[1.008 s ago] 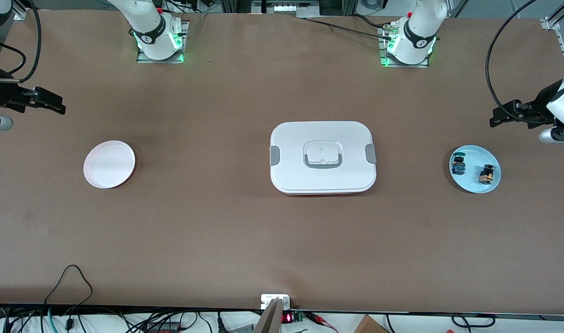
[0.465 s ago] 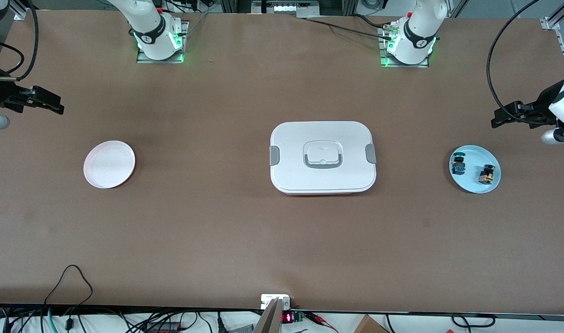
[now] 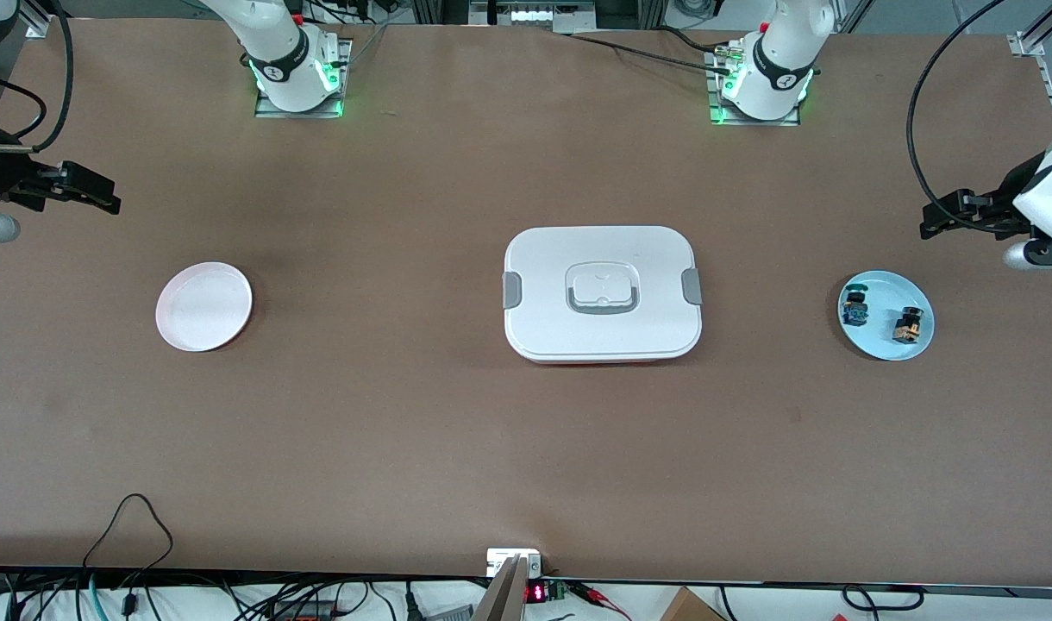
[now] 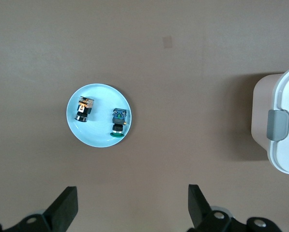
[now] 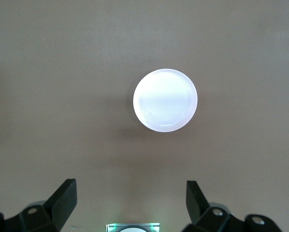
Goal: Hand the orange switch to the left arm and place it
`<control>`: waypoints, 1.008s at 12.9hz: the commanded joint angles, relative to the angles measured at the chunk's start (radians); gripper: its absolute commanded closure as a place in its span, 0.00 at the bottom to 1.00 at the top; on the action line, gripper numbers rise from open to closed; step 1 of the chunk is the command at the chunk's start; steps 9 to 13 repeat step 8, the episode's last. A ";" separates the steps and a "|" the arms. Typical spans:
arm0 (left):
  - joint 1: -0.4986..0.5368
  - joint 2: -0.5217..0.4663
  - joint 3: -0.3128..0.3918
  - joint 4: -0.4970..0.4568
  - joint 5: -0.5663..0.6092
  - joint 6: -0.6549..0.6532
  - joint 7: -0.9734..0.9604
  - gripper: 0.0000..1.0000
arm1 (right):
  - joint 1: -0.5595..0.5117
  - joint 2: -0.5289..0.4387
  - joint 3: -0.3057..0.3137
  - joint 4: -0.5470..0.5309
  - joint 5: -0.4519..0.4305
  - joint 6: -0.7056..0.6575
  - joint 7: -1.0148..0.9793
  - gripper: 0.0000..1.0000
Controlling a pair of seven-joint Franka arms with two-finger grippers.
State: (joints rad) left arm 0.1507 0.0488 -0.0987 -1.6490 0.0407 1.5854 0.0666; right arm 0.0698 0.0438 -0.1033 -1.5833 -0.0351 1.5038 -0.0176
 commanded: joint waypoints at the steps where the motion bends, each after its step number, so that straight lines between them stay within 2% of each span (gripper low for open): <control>1: -0.005 0.014 -0.003 0.032 0.015 -0.007 -0.004 0.00 | 0.005 -0.004 -0.007 0.016 0.017 -0.008 0.001 0.00; 7: 0.010 0.035 0.001 0.080 -0.004 0.021 0.004 0.00 | 0.007 -0.004 -0.004 0.016 0.017 -0.008 0.001 0.00; 13: 0.012 0.037 0.002 0.078 -0.007 0.019 0.005 0.00 | 0.008 -0.004 -0.004 0.016 0.018 -0.008 0.001 0.00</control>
